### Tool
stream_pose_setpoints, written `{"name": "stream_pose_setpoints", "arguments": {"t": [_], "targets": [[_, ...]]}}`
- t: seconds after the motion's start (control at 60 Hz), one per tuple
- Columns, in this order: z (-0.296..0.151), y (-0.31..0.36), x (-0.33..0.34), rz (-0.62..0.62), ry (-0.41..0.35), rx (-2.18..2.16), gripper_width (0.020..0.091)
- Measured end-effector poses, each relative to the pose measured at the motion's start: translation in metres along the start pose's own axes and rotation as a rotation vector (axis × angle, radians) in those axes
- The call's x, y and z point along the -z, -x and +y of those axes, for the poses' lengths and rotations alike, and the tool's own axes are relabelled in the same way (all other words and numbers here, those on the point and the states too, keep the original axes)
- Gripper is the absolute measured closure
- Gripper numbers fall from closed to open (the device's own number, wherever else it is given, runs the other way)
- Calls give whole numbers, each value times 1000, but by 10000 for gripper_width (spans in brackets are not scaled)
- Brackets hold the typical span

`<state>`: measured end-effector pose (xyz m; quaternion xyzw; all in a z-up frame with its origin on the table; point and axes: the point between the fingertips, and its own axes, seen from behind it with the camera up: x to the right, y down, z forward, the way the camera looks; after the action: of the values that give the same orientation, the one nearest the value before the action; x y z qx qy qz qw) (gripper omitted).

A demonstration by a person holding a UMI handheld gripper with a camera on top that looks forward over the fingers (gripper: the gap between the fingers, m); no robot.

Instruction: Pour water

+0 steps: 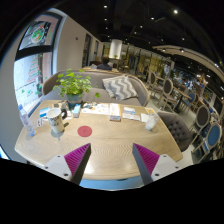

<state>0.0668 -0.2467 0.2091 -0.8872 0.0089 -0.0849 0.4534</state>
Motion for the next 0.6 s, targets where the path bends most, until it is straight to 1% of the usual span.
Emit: {"name": "stream_pose_setpoints", "arguments": {"t": [0.117, 0.317, 0.517, 0.6], "targets": [[8, 17, 3, -28, 20, 5, 245], [32, 80, 9, -94, 56, 36, 246], [59, 189, 26, -213, 100, 49, 246], [59, 245, 30, -267, 98, 38, 247]]}}
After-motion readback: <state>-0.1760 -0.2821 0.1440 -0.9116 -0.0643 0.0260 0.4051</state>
